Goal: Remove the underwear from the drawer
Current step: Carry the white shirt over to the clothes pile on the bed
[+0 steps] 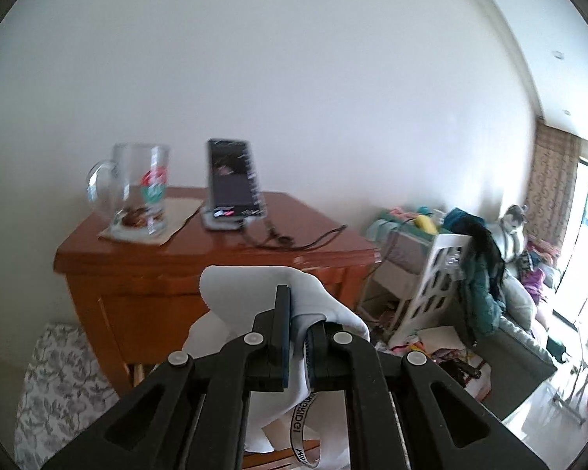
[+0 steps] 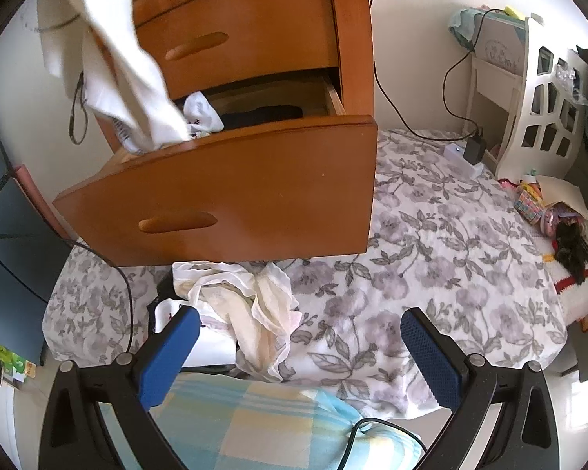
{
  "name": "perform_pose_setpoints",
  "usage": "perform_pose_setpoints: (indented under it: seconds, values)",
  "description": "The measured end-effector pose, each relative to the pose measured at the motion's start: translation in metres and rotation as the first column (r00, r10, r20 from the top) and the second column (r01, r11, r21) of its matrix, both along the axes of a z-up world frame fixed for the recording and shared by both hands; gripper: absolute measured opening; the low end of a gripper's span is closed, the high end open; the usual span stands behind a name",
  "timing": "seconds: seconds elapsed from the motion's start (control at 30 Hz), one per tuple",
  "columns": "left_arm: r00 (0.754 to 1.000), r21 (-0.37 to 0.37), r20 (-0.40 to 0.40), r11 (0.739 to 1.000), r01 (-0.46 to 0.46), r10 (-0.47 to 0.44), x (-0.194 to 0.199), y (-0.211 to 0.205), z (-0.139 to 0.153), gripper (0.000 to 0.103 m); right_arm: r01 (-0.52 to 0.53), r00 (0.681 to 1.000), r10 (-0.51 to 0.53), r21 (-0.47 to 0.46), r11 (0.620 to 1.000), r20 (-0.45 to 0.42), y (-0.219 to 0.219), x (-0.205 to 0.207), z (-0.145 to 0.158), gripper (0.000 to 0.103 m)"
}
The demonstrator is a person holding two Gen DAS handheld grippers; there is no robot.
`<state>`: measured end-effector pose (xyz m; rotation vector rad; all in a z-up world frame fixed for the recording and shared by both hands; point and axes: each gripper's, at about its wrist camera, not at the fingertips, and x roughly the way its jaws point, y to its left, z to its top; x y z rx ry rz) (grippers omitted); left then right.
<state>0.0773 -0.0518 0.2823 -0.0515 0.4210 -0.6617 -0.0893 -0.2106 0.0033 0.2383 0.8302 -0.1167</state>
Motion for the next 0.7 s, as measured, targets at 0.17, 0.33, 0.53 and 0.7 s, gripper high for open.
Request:
perform_pose_setpoints:
  seconds: [0.17, 0.33, 0.53, 0.7]
  values:
    - [0.998, -0.004, 0.017, 0.998, 0.06, -0.06, -0.016, -0.017, 0.007, 0.006, 0.012, 1.0, -0.012, 0.005, 1.0, 0.014, -0.005, -0.007, 0.004, 0.103]
    - [0.994, 0.003, -0.014, 0.994, 0.106, -0.106, -0.023, -0.034, -0.007, 0.006, 0.009, 1.0, -0.009, -0.004, 1.0, 0.022, -0.006, -0.016, 0.01, 0.103]
    - [0.986, 0.007, -0.086, 0.99, 0.142, -0.141, -0.028, -0.042, -0.034, 0.006, 0.019, 1.0, -0.019, -0.001, 1.0, 0.016, -0.01, -0.019, 0.009, 0.103]
    - [0.975, -0.007, -0.155, 0.987, 0.159, -0.158, -0.037, -0.029, -0.056, 0.006, 0.015, 1.0, -0.015, 0.0, 1.0, 0.007, -0.008, -0.018, 0.006, 0.103]
